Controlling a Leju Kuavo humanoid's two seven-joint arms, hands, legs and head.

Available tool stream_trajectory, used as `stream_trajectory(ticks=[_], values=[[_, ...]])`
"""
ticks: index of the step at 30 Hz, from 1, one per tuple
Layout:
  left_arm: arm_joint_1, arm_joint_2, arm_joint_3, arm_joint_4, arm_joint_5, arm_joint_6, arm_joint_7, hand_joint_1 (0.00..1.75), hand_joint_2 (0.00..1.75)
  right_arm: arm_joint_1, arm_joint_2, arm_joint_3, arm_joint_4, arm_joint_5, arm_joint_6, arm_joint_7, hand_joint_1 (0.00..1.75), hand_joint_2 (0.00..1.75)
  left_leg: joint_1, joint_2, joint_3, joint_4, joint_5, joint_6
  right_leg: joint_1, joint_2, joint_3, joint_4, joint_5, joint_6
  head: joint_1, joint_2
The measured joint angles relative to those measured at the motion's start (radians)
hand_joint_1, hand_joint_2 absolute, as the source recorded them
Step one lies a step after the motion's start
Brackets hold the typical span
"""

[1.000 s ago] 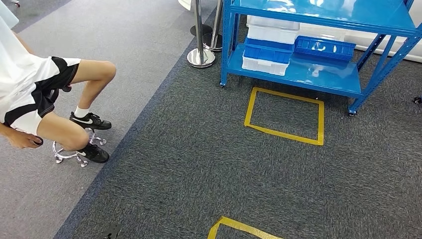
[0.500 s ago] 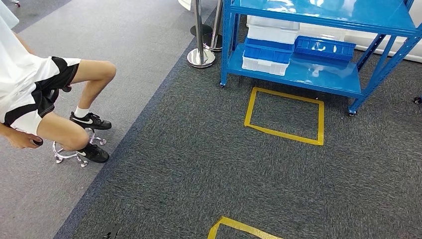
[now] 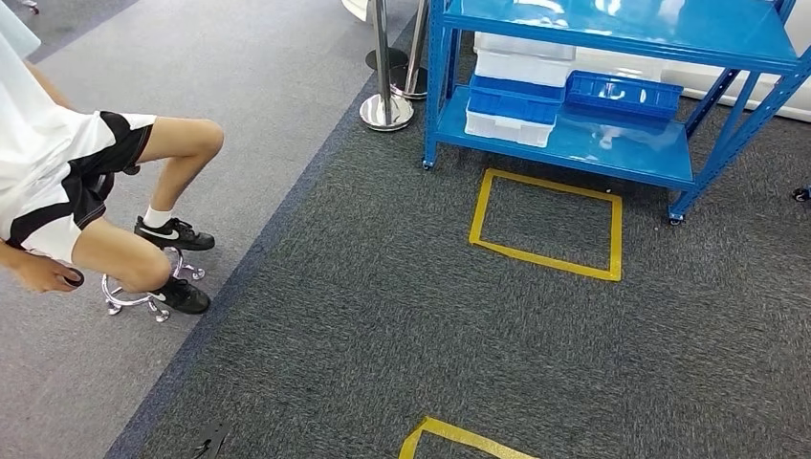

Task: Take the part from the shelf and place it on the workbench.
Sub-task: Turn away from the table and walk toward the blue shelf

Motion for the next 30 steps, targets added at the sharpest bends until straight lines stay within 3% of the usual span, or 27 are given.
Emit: stream_trajectory(ticks=[3, 4, 6, 8, 10, 11, 13, 14, 15, 16, 18, 20, 23, 25, 27, 29, 30], values=[[-0.003, 0.005, 0.0, 0.0, 0.004, 0.0, 0.0, 0.0, 0.0, 0.003, -0.005, 0.001, 0.0, -0.003, 0.003, 0.0, 0.0, 0.0, 0.015, -0.003, -0.006, 0.037, -0.029, -0.028, -0.016, 0.003, 0.067, -0.138, 0.084, 0.021, 0.002, 0.0], [-0.004, 0.007, 0.0, 0.0, 0.004, 0.0, -0.001, 0.0, 0.0, 0.002, -0.005, 0.002, 0.0, -0.006, 0.004, 0.0, 0.0, 0.0, 0.016, -0.004, -0.01, 0.052, -0.042, -0.039, -0.017, 0.009, 0.085, -0.173, 0.095, 0.019, 0.004, 0.0], [-0.007, 0.011, 0.0, -0.001, 0.004, 0.001, -0.003, 0.0, 0.0, 0.002, -0.005, 0.003, 0.0, -0.014, 0.006, 0.0, 0.0, 0.0, 0.015, -0.007, -0.014, 0.067, -0.059, -0.056, -0.012, 0.017, 0.091, -0.18, 0.086, 0.0, 0.005, 0.0], [-0.01, 0.01, 0.0, -0.001, 0.004, 0.002, -0.004, 0.0, 0.0, 0.002, -0.005, 0.003, -0.001, -0.022, 0.006, 0.0, 0.0, 0.0, 0.018, -0.01, -0.012, 0.069, -0.064, -0.063, -0.01, 0.013, 0.093, -0.18, 0.08, -0.021, 0.001, 0.0], [-0.013, 0.01, 0.0, -0.001, 0.004, 0.003, -0.004, 0.0, 0.0, 0.003, -0.005, 0.004, -0.001, -0.024, 0.005, -0.001, 0.0, 0.0, 0.021, 0.006, -0.024, 0.104, -0.082, -0.066, -0.009, 0.006, 0.102, -0.181, 0.076, -0.036, -0.003, 0.0], [-0.015, 0.01, 0.0, -0.001, 0.004, 0.003, -0.004, 0.0, 0.0, 0.003, -0.004, 0.004, -0.001, -0.025, 0.005, -0.001, 0.0, 0.0, 0.02, 0.019, -0.049, 0.154, -0.104, -0.066, -0.008, 0.001, 0.107, -0.182, 0.073, -0.042, -0.006, 0.0], [-0.018, 0.01, 0.0, -0.001, 0.004, 0.003, -0.004, 0.0, 0.0, 0.004, -0.004, 0.004, -0.001, -0.025, 0.005, -0.001, 0.0, 0.0, 0.016, 0.037, -0.134, 0.298, -0.159, -0.064, -0.002, -0.008, 0.116, -0.183, 0.064, -0.051, -0.009, 0.0], [-0.018, 0.01, 0.0, -0.001, 0.004, 0.003, -0.004, 0.0, 0.0, 0.005, -0.004, 0.004, -0.001, -0.025, 0.005, -0.001, 0.0, 0.0, 0.014, 0.039, -0.176, 0.358, -0.172, -0.061, 0.002, -0.011, 0.121, -0.183, 0.058, -0.053, -0.009, 0.0], [-0.017, 0.01, 0.0, -0.001, 0.004, 0.003, -0.004, 0.0, 0.0, 0.006, -0.004, 0.004, -0.001, -0.025, 0.005, -0.001, 0.0, 0.0, 0.012, 0.04, -0.202, 0.385, -0.163, -0.056, 0.006, -0.012, 0.129, -0.183, 0.05, -0.054, -0.009, 0.0], [-0.015, 0.011, 0.0, -0.001, 0.004, 0.003, -0.004, 0.0, 0.0, 0.006, -0.004, 0.004, -0.001, -0.026, 0.005, -0.001, 0.0, 0.0, 0.009, 0.04, -0.208, 0.373, -0.134, -0.049, 0.009, -0.013, 0.139, -0.184, 0.042, -0.055, -0.01, 0.0], [-0.014, 0.011, 0.0, -0.001, 0.004, 0.003, -0.004, 0.0, 0.0, 0.007, -0.004, 0.004, -0.001, -0.026, 0.005, -0.001, 0.0, 0.0, -0.004, 0.041, -0.169, 0.251, -0.042, -0.025, 0.014, -0.015, 0.166, -0.189, 0.024, -0.054, -0.01, 0.0], [-0.015, 0.013, 0.0, -0.001, 0.004, 0.003, -0.005, 0.0, 0.0, 0.006, -0.002, 0.004, -0.002, -0.026, 0.005, -0.001, 0.0, 0.0, -0.018, 0.048, -0.121, 0.144, 0.002, -0.002, 0.017, -0.018, 0.186, -0.203, 0.01, -0.047, -0.003, 0.0], [-0.017, 0.014, 0.0, -0.001, 0.004, 0.004, -0.005, 0.0, 0.0, 0.006, -0.001, 0.004, -0.002, -0.026, 0.006, -0.002, 0.0, 0.0, -0.024, 0.05, -0.089, 0.089, -0.012, 0.009, 0.018, -0.022, 0.215, -0.233, 0.015, -0.029, 0.0, 0.0], [-0.014, 0.014, 0.001, -0.001, 0.004, 0.004, -0.004, 0.0, 0.0, 0.005, -0.002, 0.004, -0.002, -0.026, 0.005, -0.002, 0.0, 0.0, -0.019, 0.045, -0.058, 0.063, -0.015, 0.012, 0.018, -0.022, 0.223, -0.219, 0.024, -0.02, 0.0, 0.0], [-0.012, 0.014, 0.001, -0.001, 0.004, 0.003, -0.004, 0.0, 0.0, 0.004, -0.002, 0.004, -0.002, -0.026, 0.005, -0.002, 0.0, 0.0, -0.016, 0.042, -0.024, 0.044, -0.023, 0.017, 0.018, -0.017, 0.171, -0.125, 0.013, -0.014, 0.002, 0.0], [-0.014, 0.014, 0.0, -0.001, 0.004, 0.003, -0.004, 0.0, 0.0, 0.004, -0.002, 0.005, -0.002, -0.026, 0.005, -0.003, 0.0, 0.0, -0.018, 0.038, 0.0, 0.037, -0.04, 0.022, 0.019, -0.013, 0.077, 0.001, -0.035, -0.009, 0.003, 0.0], [-0.014, 0.014, 0.0, -0.001, 0.004, 0.004, -0.004, 0.0, 0.0, 0.006, -0.003, 0.005, -0.002, -0.026, 0.005, -0.002, 0.0, 0.0, -0.02, 0.035, 0.014, 0.037, -0.051, 0.022, 0.019, -0.012, 0.036, 0.037, -0.062, -0.008, 0.003, 0.0]])
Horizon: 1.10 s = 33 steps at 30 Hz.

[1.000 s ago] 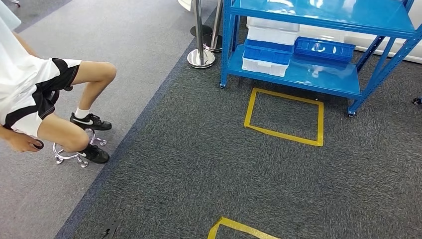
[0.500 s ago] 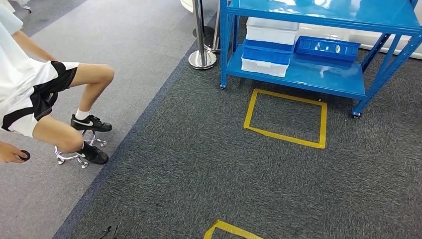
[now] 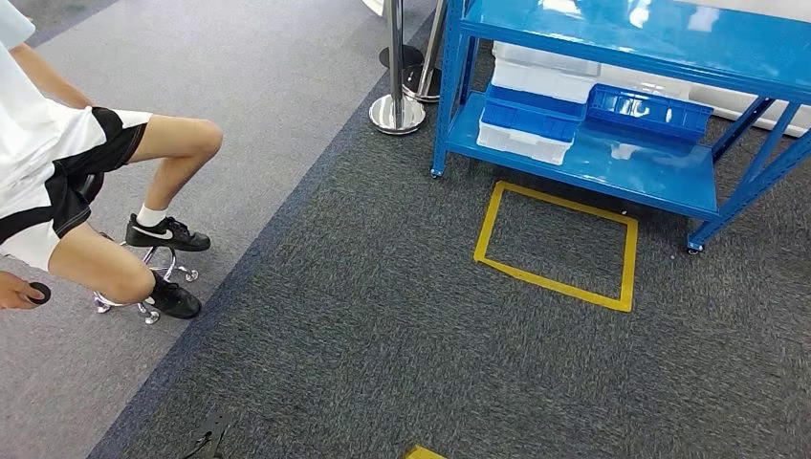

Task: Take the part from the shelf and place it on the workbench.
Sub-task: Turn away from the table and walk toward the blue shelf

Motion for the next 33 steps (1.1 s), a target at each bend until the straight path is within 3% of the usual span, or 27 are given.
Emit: stream_trajectory(ticks=[1, 2, 3, 5, 6, 7, 10, 12, 13, 15, 16, 17, 18, 20, 21, 22, 23, 26, 28, 30, 31, 32, 33], values=[[0.001, 0.0, 0.0, 0.0, 0.0, 0.0, 0.0, 0.0, 0.0, 0.002, -0.001, 0.0, 0.0, 0.0, 0.0, 0.0, 0.0, 0.0, -0.002, -0.003, 0.017, 0.0, -0.013, 0.0, 0.001, 0.0, -0.028, 0.008, -0.016, 0.0, 0.0, 0.0], [0.002, 0.0, 0.0, 0.0, 0.0, 0.0, 0.0, 0.0, 0.0, 0.004, -0.001, 0.001, 0.0, 0.0, 0.0, 0.0, 0.0, 0.0, -0.004, -0.007, 0.036, 0.0, -0.027, -0.001, 0.002, 0.001, -0.042, -0.014, -0.01, -0.003, 0.0, 0.0], [0.002, 0.0, 0.0, 0.0, 0.0, 0.0, 0.0, 0.0, 0.0, 0.005, -0.002, 0.001, 0.0, 0.0, 0.0, 0.0, 0.0, 0.0, -0.007, -0.009, 0.056, 0.0, -0.042, -0.002, 0.003, 0.001, -0.044, -0.061, 0.024, -0.009, 0.0, 0.0], [0.004, -0.002, 0.0, 0.0, 0.0, 0.0, 0.0, 0.0, 0.0, 0.009, -0.006, 0.002, 0.003, 0.0, 0.0, 0.0, 0.0, 0.0, -0.011, -0.012, 0.089, 0.0, -0.072, -0.006, 0.011, 0.005, -0.04, -0.168, 0.157, -0.029, 0.0, 0.0], [0.004, -0.004, 0.0, 0.001, 0.0, 0.0, 0.0, 0.0, 0.0, 0.008, -0.008, 0.003, 0.004, -0.001, 0.0, 0.0, 0.0, 0.0, -0.012, -0.013, 0.098, 0.0, -0.085, -0.01, 0.016, 0.008, -0.036, -0.201, 0.209, -0.038, -0.001, 0.0], [0.003, -0.006, 0.0, 0.001, 0.0, 0.0, -0.001, 0.0, 0.0, 0.008, -0.009, 0.004, 0.005, -0.001, 0.0, 0.0, 0.0, 0.0, -0.011, -0.015, 0.108, -0.001, -0.093, -0.015, 0.02, 0.01, -0.034, -0.219, 0.241, -0.045, -0.002, 0.0], [-0.003, -0.006, 0.0, 0.001, 0.0, 0.0, -0.001, 0.0, 0.0, 0.005, -0.01, 0.006, 0.005, -0.001, 0.0, 0.0, 0.0, 0.0, -0.01, -0.014, 0.102, 0.038, -0.069, -0.033, 0.018, 0.011, 0.002, -0.251, 0.233, -0.061, -0.003, 0.0], [-0.005, -0.007, 0.0, 0.001, 0.002, 0.005, -0.003, 0.0, 0.0, 0.004, -0.009, 0.006, 0.005, -0.004, -0.001, -0.003, 0.0, 0.0, -0.008, -0.009, 0.039, 0.144, -0.047, -0.043, 0.008, 0.009, 0.043, -0.28, 0.225, -0.069, -0.006, 0.0], [-0.004, -0.008, 0.0, 0.001, 0.007, 0.019, -0.006, 0.0, 0.0, 0.006, -0.01, 0.006, 0.005, -0.012, -0.002, -0.012, 0.0, 0.0, -0.004, -0.006, -0.002, 0.203, -0.057, -0.048, 0.005, 0.008, 0.061, -0.292, 0.218, -0.069, -0.008, 0.0], [0.001, -0.007, 0.004, 0.001, 0.025, 0.074, -0.021, 0.0, 0.0, 0.022, -0.022, 0.002, 0.005, -0.04, -0.003, -0.053, 0.0, 0.0, 0.005, -0.002, -0.077, 0.272, -0.124, -0.062, -0.003, 0.011, 0.096, -0.304, 0.198, -0.063, -0.009, 0.0], [0.007, -0.006, 0.008, 0.001, 0.034, 0.101, -0.031, 0.0, 0.0, 0.035, -0.033, -0.001, 0.006, -0.055, 0.0, -0.086, 0.0, 0.0, 0.01, -0.001, -0.1, 0.274, -0.155, -0.069, -0.008, 0.014, 0.115, -0.306, 0.185, -0.058, -0.01, 0.0], [0.014, -0.005, 0.012, 0.001, 0.04, 0.12, -0.039, 0.0, 0.0, 0.049, -0.046, -0.006, 0.006, -0.066, 0.006, -0.115, 0.0, 0.0, 0.015, 0.001, -0.112, 0.252, -0.164, -0.077, -0.014, 0.019, 0.134, -0.307, 0.17, -0.051, -0.01, 0.0], [0.021, -0.004, 0.016, 0.001, 0.043, 0.128, -0.045, 0.0, 0.0, 0.06, -0.057, -0.009, 0.007, -0.073, 0.012, -0.139, 0.0, 0.0, 0.021, 0.002, -0.113, 0.209, -0.144, -0.084, -0.02, 0.023, 0.153, -0.306, 0.155, -0.044, -0.01, 0.0], [0.036, -0.003, 0.024, 0.001, 0.048, 0.134, -0.05, 0.0, 0.0, 0.078, -0.079, -0.014, 0.01, -0.08, 0.019, -0.161, 0.0, 0.0, 0.033, -0.001, -0.106, 0.094, -0.024, -0.099, -0.029, 0.031, 0.184, -0.302, 0.125, -0.027, -0.012, 0.0], [0.041, -0.003, 0.026, 0.001, 0.049, 0.136, -0.051, 0.0, 0.0, 0.084, -0.087, -0.015, 0.011, -0.081, 0.019, -0.164, 0.0, 0.0, 0.036, -0.002, -0.102, 0.056, 0.027, -0.1, -0.03, 0.035, 0.191, -0.3, 0.111, -0.017, -0.012, 0.0], [0.044, -0.003, 0.027, 0.001, 0.05, 0.137, -0.051, 0.0, 0.0, 0.088, -0.093, -0.015, 0.013, -0.083, 0.019, -0.166, 0.0, 0.0, 0.037, -0.002, -0.101, 0.035, 0.061, -0.097, -0.03, 0.038, 0.198, -0.3, 0.1, -0.007, -0.012, 0.0], [0.046, -0.002, 0.028, 0.001, 0.051, 0.138, -0.05, 0.0, 0.0, 0.089, -0.097, -0.015, 0.014, -0.084, 0.019, -0.167, 0.0, 0.0, 0.035, 0.001, -0.1, 0.032, 0.07, -0.087, -0.029, 0.041, 0.204, -0.298, 0.096, 0.003, -0.012, 0.0], [0.041, -0.002, 0.03, 0.001, 0.052, 0.14, -0.049, 0.0, 0.0, 0.089, -0.102, -0.016, 0.016, -0.085, 0.018, -0.168, 0.0, 0.0, 0.03, 0.011, -0.078, 0.029, 0.054, -0.054, -0.033, 0.035, 0.201, -0.265, 0.098, 0.018, -0.008, 0.0], [0.039, -0.002, 0.031, 0.001, 0.053, 0.139, -0.05, 0.0, 0.0, 0.089, -0.106, -0.018, 0.019, -0.086, 0.018, -0.168, 0.0, 0.0, 0.024, 0.02, -0.057, 0.024, 0.045, -0.037, -0.032, 0.019, 0.145, -0.167, 0.073, 0.016, -0.004, 0.0], [0.038, -0.002, 0.034, 0.001, 0.056, 0.134, -0.052, 0.0, 0.0, 0.089, -0.109, -0.019, 0.022, -0.087, 0.018, -0.168, 0.0, 0.0, 0.015, 0.032, -0.039, 0.024, 0.029, -0.025, -0.024, 0.01, 0.059, -0.05, 0.014, 0.011, -0.002, 0.0], [0.037, -0.002, 0.035, 0.001, 0.057, 0.131, -0.054, 0.0, 0.0, 0.089, -0.109, -0.02, 0.024, -0.087, 0.019, -0.168, 0.0, 0.0, 0.01, 0.036, -0.028, 0.024, 0.019, -0.021, -0.019, 0.009, 0.026, -0.02, -0.009, 0.008, -0.002, 0.0], [0.037, -0.002, 0.036, 0.001, 0.058, 0.128, -0.055, 0.0, 0.0, 0.09, -0.11, -0.021, 0.026, -0.088, 0.019, -0.168, 0.0, 0.0, 0.005, 0.04, -0.015, 0.024, 0.007, -0.02, -0.015, 0.008, 0.006, -0.019, -0.013, 0.002, -0.002, 0.0], [0.036, -0.002, 0.036, 0.001, 0.059, 0.126, -0.057, 0.0, 0.0, 0.091, -0.111, -0.022, 0.028, -0.088, 0.019, -0.168, 0.0, 0.0, 0.0, 0.045, 0.0, 0.024, -0.004, -0.019, -0.008, 0.005, 0.001, -0.048, 0.01, -0.006, -0.001, 0.0]])
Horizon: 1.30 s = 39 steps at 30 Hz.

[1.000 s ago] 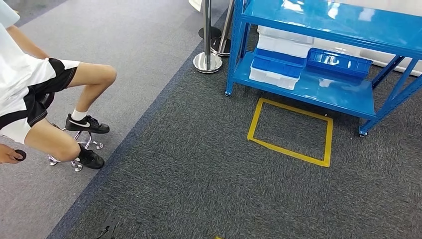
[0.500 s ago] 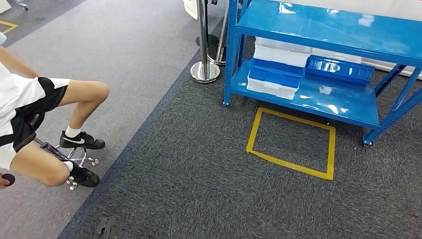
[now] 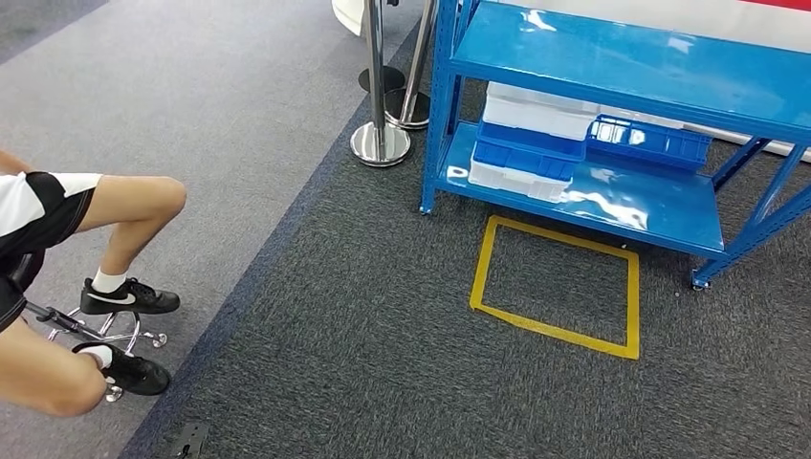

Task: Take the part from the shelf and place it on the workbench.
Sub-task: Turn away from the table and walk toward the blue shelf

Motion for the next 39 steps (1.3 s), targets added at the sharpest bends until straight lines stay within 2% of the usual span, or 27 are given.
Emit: stream_trajectory(ticks=[3, 4, 5, 7, 9, 11, 13, 14, 15, 16, 17, 18, 20, 21, 22, 23, 24, 26, 28, 29, 30, 31, 32, 34, 35, 37, 39], values=[[0.001, -0.004, 0.004, 0.001, 0.001, -0.003, -0.003, 0.0, 0.0, 0.003, -0.006, -0.001, 0.007, -0.001, 0.0, -0.002, 0.0, 0.0, -0.012, 0.019, 0.042, -0.002, -0.034, -0.002, 0.028, -0.036, 0.012, -0.143, 0.146, -0.044, 0.0, 0.0], [0.0, -0.006, 0.004, 0.001, 0.001, -0.003, -0.004, 0.0, 0.0, 0.001, -0.009, -0.001, 0.009, -0.001, 0.001, -0.002, 0.0, 0.0, -0.014, 0.026, 0.049, -0.004, -0.043, -0.006, 0.036, -0.045, 0.012, -0.168, 0.177, -0.054, 0.0, 0.0], [-0.001, -0.008, 0.005, 0.001, 0.001, -0.003, -0.005, 0.0, 0.0, 0.001, -0.011, -0.001, 0.011, -0.002, 0.001, -0.002, 0.0, 0.0, -0.015, 0.032, 0.055, -0.002, -0.048, -0.011, 0.04, -0.046, 0.01, -0.178, 0.19, -0.06, 0.0, 0.0], [-0.005, -0.008, 0.006, 0.001, 0.001, -0.003, -0.006, 0.0, 0.0, 0.0, -0.009, -0.001, 0.012, -0.002, 0.001, -0.003, 0.0, 0.0, -0.016, 0.037, 0.064, 0.001, -0.053, -0.022, 0.037, -0.027, 0.022, -0.194, 0.196, -0.062, 0.002, 0.0], [-0.006, -0.008, 0.006, 0.001, 0.001, -0.003, -0.006, 0.0, 0.0, 0.0, -0.007, -0.001, 0.012, -0.002, 0.001, -0.003, 0.0, 0.0, -0.013, 0.013, 0.059, 0.035, -0.077, -0.031, 0.027, -0.01, 0.044, -0.212, 0.197, -0.067, 0.0, 0.0], [-0.007, -0.007, 0.006, 0.001, 0.001, -0.003, -0.006, 0.0, 0.0, -0.003, -0.006, -0.001, 0.012, -0.002, 0.001, -0.004, 0.0, 0.0, -0.006, -0.019, 0.011, 0.132, -0.134, -0.042, 0.02, 0.007, 0.055, -0.22, 0.196, -0.07, -0.002, 0.0], [-0.007, -0.005, 0.007, 0.001, 0.001, -0.003, -0.006, 0.0, 0.0, -0.004, -0.006, -0.001, 0.012, -0.001, 0.001, -0.005, 0.0, 0.0, 0.002, -0.028, -0.056, 0.235, -0.172, -0.054, 0.014, 0.03, 0.058, -0.22, 0.193, -0.068, -0.002, 0.0], [-0.006, -0.004, 0.008, 0.001, 0.001, -0.003, -0.006, 0.0, 0.0, -0.004, -0.006, -0.001, 0.012, -0.001, 0.001, -0.006, 0.0, 0.0, 0.006, -0.029, -0.074, 0.25, -0.164, -0.061, 0.01, 0.042, 0.061, -0.219, 0.19, -0.064, -0.003, 0.0], [-0.006, -0.003, 0.008, 0.001, 0.001, -0.003, -0.006, 0.0, 0.0, -0.003, -0.006, -0.002, 0.013, -0.001, 0.002, -0.006, 0.0, 0.0, 0.011, -0.03, -0.074, 0.226, -0.133, -0.066, 0.006, 0.055, 0.065, -0.217, 0.186, -0.059, -0.003, 0.0], [-0.006, -0.003, 0.008, 0.001, 0.001, -0.003, -0.006, 0.0, 0.0, -0.003, -0.005, -0.002, 0.013, -0.001, 0.002, -0.006, 0.0, 0.0, 0.016, -0.036, -0.06, 0.17, -0.085, -0.071, 0.002, 0.067, 0.069, -0.214, 0.182, -0.053, -0.003, 0.0], [-0.005, -0.003, 0.008, 0.001, 0.001, -0.004, -0.006, 0.0, 0.0, -0.002, -0.005, -0.002, 0.013, -0.001, 0.002, -0.006, 0.0, 0.0, 0.021, -0.055, -0.042, 0.109, -0.043, -0.075, -0.002, 0.079, 0.071, -0.211, 0.177, -0.047, -0.003, 0.0], [-0.004, -0.003, 0.008, 0.001, 0.002, -0.004, -0.006, 0.0, 0.0, -0.002, -0.005, -0.002, 0.013, -0.001, 0.002, -0.006, 0.0, 0.0, 0.024, -0.077, -0.03, 0.053, -0.023, -0.076, -0.005, 0.09, 0.069, -0.206, 0.175, -0.04, -0.003, 0.0], [-0.004, -0.002, 0.009, 0.001, 0.002, -0.004, -0.007, 0.0, 0.0, -0.004, -0.005, -0.002, 0.014, -0.001, 0.002, -0.006, 0.0, 0.0, 0.024, -0.109, -0.024, 0.011, -0.015, -0.066, -0.007, 0.11, 0.059, -0.2, 0.173, -0.025, -0.004, 0.0], [-0.005, -0.002, 0.01, 0.001, 0.002, -0.004, -0.007, 0.0, 0.0, -0.004, -0.005, -0.002, 0.014, -0.001, 0.002, -0.007, 0.0, 0.0, 0.021, -0.106, -0.026, 0.008, -0.016, -0.056, -0.008, 0.121, 0.056, -0.199, 0.174, -0.016, -0.004, 0.0], [-0.005, -0.002, 0.011, 0.001, 0.002, -0.004, -0.007, 0.0, 0.0, -0.002, -0.005, -0.002, 0.014, -0.001, 0.002, -0.007, 0.0, 0.0, 0.023, -0.097, -0.023, 0.007, -0.003, -0.045, -0.008, 0.129, 0.054, -0.201, 0.174, -0.008, -0.004, 0.0], [-0.007, -0.002, 0.011, 0.001, 0.002, -0.005, -0.006, 0.0, 0.0, 0.001, -0.005, -0.002, 0.014, -0.001, 0.002, -0.007, 0.0, 0.0, 0.024, -0.085, -0.019, 0.002, 0.004, -0.036, -0.007, 0.119, 0.052, -0.196, 0.169, -0.002, -0.003, 0.0], [-0.007, -0.002, 0.012, 0.001, 0.002, -0.005, -0.006, 0.0, 0.0, 0.002, -0.005, -0.002, 0.015, -0.001, 0.002, -0.007, 0.0, 0.0, 0.025, -0.073, -0.016, -0.003, 0.009, -0.027, -0.005, 0.097, 0.043, -0.178, 0.156, 0.002, 0.001, 0.0], [-0.007, -0.002, 0.012, 0.001, 0.001, -0.007, -0.003, 0.0, 0.0, 0.0, -0.006, -0.001, 0.015, -0.001, -0.001, -0.006, 0.0, 0.0, 0.022, -0.048, -0.015, -0.01, 0.013, -0.015, -0.002, 0.035, -0.005, -0.08, 0.098, 0.005, 0.008, 0.0], [-0.006, -0.002, 0.013, 0.001, 0.001, -0.01, 0.004, 0.0, 0.0, -0.003, -0.006, -0.001, 0.015, 0.0, -0.01, -0.007, 0.0, 0.0, 0.016, -0.026, -0.015, -0.01, 0.011, -0.01, -0.001, 0.009, -0.066, 0.042, 0.046, 0.008, 0.011, 0.0], [-0.006, -0.002, 0.013, 0.001, 0.001, -0.012, 0.007, 0.0, 0.0, -0.003, -0.006, -0.001, 0.015, 0.0, -0.014, -0.007, 0.0, 0.0, 0.013, -0.018, -0.014, -0.01, 0.01, -0.009, -0.001, 0.005, -0.078, 0.069, 0.044, 0.007, 0.011, 0.0], [-0.008, -0.002, 0.014, 0.001, 0.0, -0.014, 0.01, 0.0, 0.0, -0.002, -0.006, -0.001, 0.015, 0.0, -0.017, -0.007, 0.0, 0.0, 0.011, -0.013, -0.013, -0.01, 0.009, -0.009, -0.001, 0.003, -0.071, 0.057, 0.062, 0.005, 0.011, 0.0], [-0.009, -0.002, 0.014, 0.001, 0.0, -0.016, 0.011, 0.0, 0.0, -0.001, -0.006, -0.001, 0.015, 0.0, -0.018, -0.008, 0.0, 0.0, 0.009, -0.009, -0.011, -0.01, 0.008, -0.01, 0.001, 0.002, -0.045, 0.009, 0.094, 0.0, 0.011, 0.0], [-0.01, -0.002, 0.014, 0.001, 0.0, -0.016, 0.012, 0.0, 0.0, -0.001, -0.006, -0.001, 0.015, 0.0, -0.019, -0.008, 0.0, 0.0, 0.008, -0.007, -0.008, -0.01, 0.006, -0.011, 0.005, 0.0, -0.006, -0.063, 0.129, -0.01, 0.011, 0.0], [-0.011, -0.005, 0.014, 0.001, 0.0, -0.018, 0.013, 0.0, 0.0, -0.002, -0.01, -0.001, 0.015, 0.0, -0.018, -0.008, 0.0, 0.0, 0.005, -0.004, -0.005, -0.009, 0.002, -0.016, 0.015, -0.01, 0.055, -0.178, 0.167, -0.03, 0.011, 0.0], [-0.011, -0.007, 0.014, 0.001, 0.0, -0.018, 0.015, 0.0, 0.0, -0.002, -0.012, -0.001, 0.015, 0.0, -0.017, -0.008, 0.0, 0.0, 0.005, -0.003, -0.004, -0.009, 0.0, -0.02, 0.02, -0.014, 0.068, -0.204, 0.17, -0.038, 0.01, 0.0], [-0.012, -0.008, 0.014, 0.001, -0.001, -0.019, 0.018, 0.0, 0.0, -0.003, -0.013, -0.001, 0.015, 0.0, -0.015, -0.008, 0.0, 0.0, 0.006, -0.001, -0.001, -0.013, -0.002, -0.032, 0.023, -0.014, 0.07, -0.215, 0.167, -0.044, 0.01, 0.0], [-0.013, -0.008, 0.014, 0.001, -0.001, -0.018, 0.021, 0.0, 0.0, -0.002, -0.013, -0.001, 0.015, 0.001, -0.013, -0.008, 0.0, 0.0, 0.006, -0.007, -0.002, 0.001, -0.015, -0.042, 0.016, -0.013, 0.082, -0.231, 0.171, -0.049, 0.009, 0.0]])
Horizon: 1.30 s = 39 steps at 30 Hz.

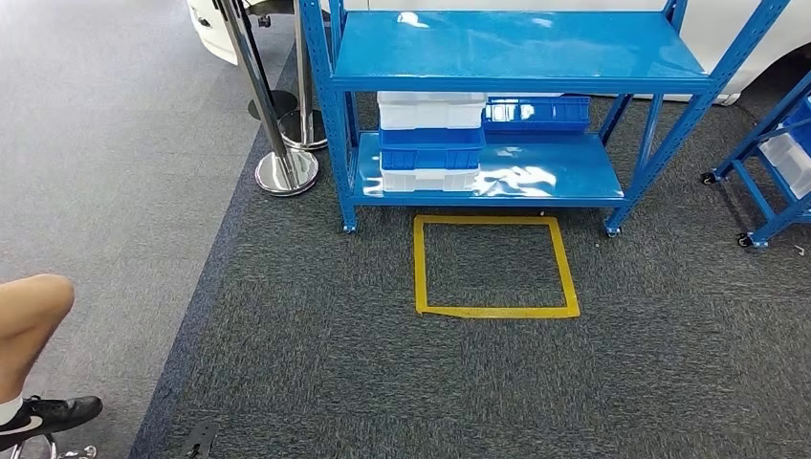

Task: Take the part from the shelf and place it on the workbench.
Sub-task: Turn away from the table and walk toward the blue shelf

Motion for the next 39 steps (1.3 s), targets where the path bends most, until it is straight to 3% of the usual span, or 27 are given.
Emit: stream_trajectory(ticks=[2, 4, 5, 6, 8, 10, 11, 15, 17, 19, 20, 21, 22, 24, 25, 26, 28, 30, 32, 35, 36, 37, 38, 39], values=[[0.0, 0.0, 0.0, 0.0, 0.0, 0.0, 0.001, 0.0, 0.0, 0.0, 0.0, 0.0, 0.0, 0.001, 0.002, 0.0, 0.0, 0.0, 0.002, -0.014, -0.038, 0.084, -0.048, -0.006, -0.007, 0.002, 0.012, -0.013, 0.004, -0.006, -0.003, 0.0], [0.002, 0.003, 0.0, 0.0, 0.0, 0.0, 0.002, 0.0, 0.0, -0.001, 0.0, 0.0, 0.0, 0.001, 0.003, -0.001, 0.0, 0.0, 0.003, -0.02, -0.108, 0.213, -0.103, -0.012, -0.007, 0.007, 0.015, -0.013, 0.0, -0.01, -0.005, 0.0], [0.003, 0.004, 0.0, 0.0, 0.0, 0.0, 0.003, 0.0, 0.0, -0.002, 0.0, 0.0, 0.0, 0.001, 0.004, -0.002, 0.0, 0.0, 0.003, -0.021, -0.133, 0.254, -0.109, -0.014, -0.007, 0.01, 0.018, -0.011, -0.004, -0.01, -0.005, 0.0], [0.003, 0.005, 0.0, 0.0, 0.0, 0.0, 0.003, 0.0, 0.0, -0.001, 0.0, 0.0, 0.0, 0.002, 0.005, -0.004, 0.0, 0.0, 0.003, -0.021, -0.142, 0.259, -0.094, -0.015, -0.007, 0.014, 0.022, -0.01, -0.009, -0.009, -0.005, 0.0], [0.004, 0.005, 0.0, 0.0, 0.0, 0.0, 0.004, 0.0, 0.0, 0.0, 0.002, 0.0, 0.0, 0.002, 0.006, -0.007, 0.0, 0.0, 0.004, -0.021, -0.106, 0.162, -0.014, -0.013, -0.007, 0.021, 0.036, -0.006, -0.021, -0.003, -0.005, 0.0], [0.005, 0.006, 0.0, 0.0, 0.0, 0.001, 0.004, 0.0, 0.0, -0.001, 0.003, 0.0, 0.0, 0.003, 0.006, -0.008, 0.0, 0.0, 0.002, -0.023, -0.053, 0.043, 0.037, -0.004, -0.005, 0.025, 0.044, -0.001, -0.035, 0.007, -0.005, 0.0], [0.004, 0.007, 0.0, 0.0, 0.0, 0.001, 0.004, 0.0, 0.0, -0.002, 0.004, 0.0, 0.0, 0.003, 0.006, -0.008, 0.0, 0.0, 0.0, -0.025, -0.037, 0.009, 0.042, 0.002, -0.004, 0.026, 0.045, -0.001, -0.039, 0.013, -0.004, 0.0], [0.003, 0.007, 0.001, 0.0, 0.0, 0.002, 0.004, 0.0, 0.0, -0.003, 0.004, 0.001, 0.0, 0.004, 0.006, -0.009, 0.0, 0.0, 0.001, -0.025, -0.016, -0.019, 0.03, 0.029, -0.005, 0.025, 0.05, 0.021, -0.046, 0.034, -0.004, 0.0], [0.003, 0.007, 0.001, 0.0, 0.0, 0.002, 0.004, 0.0, 0.0, -0.003, 0.004, 0.001, 0.0, 0.004, 0.006, -0.009, 0.0, 0.0, 0.004, -0.023, 0.003, -0.028, 0.027, 0.039, -0.007, 0.022, 0.012, 0.094, -0.083, 0.042, 0.001, 0.0], [0.003, 0.007, 0.001, 0.0, 0.0, 0.002, 0.004, 0.0, 0.0, -0.003, 0.004, 0.001, 0.0, 0.004, 0.006, -0.009, 0.0, 0.0, 0.004, -0.022, 0.013, -0.029, 0.019, 0.043, -0.01, 0.02, -0.069, 0.222, -0.132, 0.05, 0.005, 0.0], [0.003, 0.007, 0.001, 0.0, 0.0, 0.002, 0.004, 0.0, 0.0, -0.003, 0.004, 0.001, 0.0, 0.004, 0.006, -0.009, 0.0, 0.0, 0.004, -0.022, 0.018, -0.029, 0.014, 0.043, -0.012, 0.02, -0.107, 0.27, -0.142, 0.053, 0.005, 0.0], [0.004, 0.007, 0.001, 0.0, 0.0, 0.002, 0.004, 0.0, 0.0, -0.002, 0.004, 0.001, 0.0, 0.004, 0.006, -0.009, 0.0, 0.0, 0.004, -0.022, 0.026, -0.029, 0.007, 0.042, -0.014, 0.018, -0.131, 0.288, -0.134, 0.055, 0.005, 0.0], [0.005, 0.007, 0.001, 0.0, 0.0, 0.002, 0.004, 0.0, 0.0, 0.0, 0.004, 0.001, 0.0, 0.004, 0.006, -0.009, 0.0, 0.0, 0.004, -0.023, 0.037, -0.028, -0.001, 0.041, -0.015, 0.017, -0.135, 0.266, -0.105, 0.054, 0.005, 0.0], [0.006, 0.007, 0.001, 0.0, 0.0, 0.002, 0.004, 0.0, 0.0, 0.004, 0.004, 0.002, 0.0, 0.004, 0.006, -0.009, 0.0, 0.0, 0.004, -0.024, 0.06, -0.029, -0.02, 0.036, -0.014, 0.013, -0.105, 0.146, -0.011, 0.047, 0.006, 0.0], [0.005, 0.007, 0.001, 0.0, 0.0, 0.002, 0.004, 0.0, 0.0, 0.005, 0.004, 0.002, 0.001, 0.004, 0.006, -0.009, 0.0, 0.0, 0.004, -0.024, 0.069, -0.03, -0.028, 0.031, -0.011, 0.011, -0.09, 0.092, 0.017, 0.041, 0.008, 0.0], [0.005, 0.006, 0.002, 0.0, 0.0, 0.001, 0.004, 0.0, 0.0, 0.003, 0.003, 0.002, 0.001, 0.004, 0.006, -0.009, 0.0, 0.0, 0.004, -0.023, 0.074, -0.032, -0.036, 0.024, -0.006, 0.009, -0.079, 0.057, 0.031, 0.035, 0.01, 0.0], [0.002, 0.006, 0.002, 0.0, 0.0, 0.001, 0.004, 0.0, 0.0, 0.002, 0.003, 0.002, 0.002, 0.004, 0.006, -0.009, 0.0, 0.0, 0.002, -0.021, 0.087, -0.032, -0.043, 0.01, 0.002, 0.01, -0.072, 0.039, 0.023, 0.024, 0.012, 0.0], [0.0, 0.006, 0.002, 0.0, 0.0, 0.001, 0.003, 0.0, 0.0, 0.004, 0.003, 0.002, 0.002, 0.004, 0.006, -0.009, 0.0, 0.0, 0.003, -0.02, 0.1, -0.023, -0.048, -0.001, -0.001, 0.014, -0.053, 0.027, 0.022, 0.011, 0.011, 0.0], [-0.003, 0.005, 0.002, 0.0, 0.0, 0.0, 0.003, 0.0, 0.0, 0.006, 0.003, 0.002, 0.002, 0.004, 0.005, -0.009, 0.0, 0.0, 0.005, -0.021, 0.071, 0.042, -0.068, -0.007, -0.004, 0.014, -0.03, 0.016, 0.014, -0.002, 0.008, 0.0], [-0.004, 0.006, 0.002, 0.0, 0.0, -0.001, 0.002, 0.0, 0.0, 0.003, 0.002, 0.002, 0.002, 0.004, 0.003, -0.009, 0.0, 0.0, 0.006, -0.023, -0.055, 0.228, -0.14, -0.014, -0.003, 0.016, -0.004, 0.011, -0.005, -0.012, 0.004, 0.0], [-0.003, 0.007, 0.002, 0.0, 0.0, -0.002, 0.002, 0.0, 0.0, 0.002, 0.002, 0.002, 0.002, 0.004, 0.003, -0.009, 0.0, 0.0, 0.005, -0.023, -0.089, 0.261, -0.154, -0.015, -0.003, 0.018, 0.007, 0.011, -0.015, -0.012, 0.003, 0.0], [-0.001, 0.007, 0.002, 0.0, 0.0, -0.002, 0.002, 0.0, 0.0, 0.003, 0.002, 0.002, 0.002, 0.004, 0.003, -0.009, 0.0, 0.0, 0.005, -0.023, -0.107, 0.258, -0.147, -0.015, -0.002, 0.02, 0.021, 0.011, -0.026, -0.011, 0.003, 0.0], [0.0, 0.007, 0.002, 0.0, 0.0, -0.003, 0.002, 0.0, 0.0, 0.004, 0.002, 0.002, 0.002, 0.004, 0.003, -0.009, 0.0, 0.0, 0.005, -0.023, -0.113, 0.224, -0.119, -0.012, -0.002, 0.022, 0.038, 0.011, -0.038, -0.009, 0.003, 0.0], [0.002, 0.007, 0.002, 0.0, -0.001, -0.003, 0.001, 0.0, 0.0, 0.005, 0.003, 0.002, 0.002, 0.004, 0.004, -0.009, 0.0, 0.0, 0.004, -0.023, -0.106, 0.167, -0.068, -0.006, -0.002, 0.023, 0.052, 0.011, -0.05, -0.007, 0.002, 0.0]])
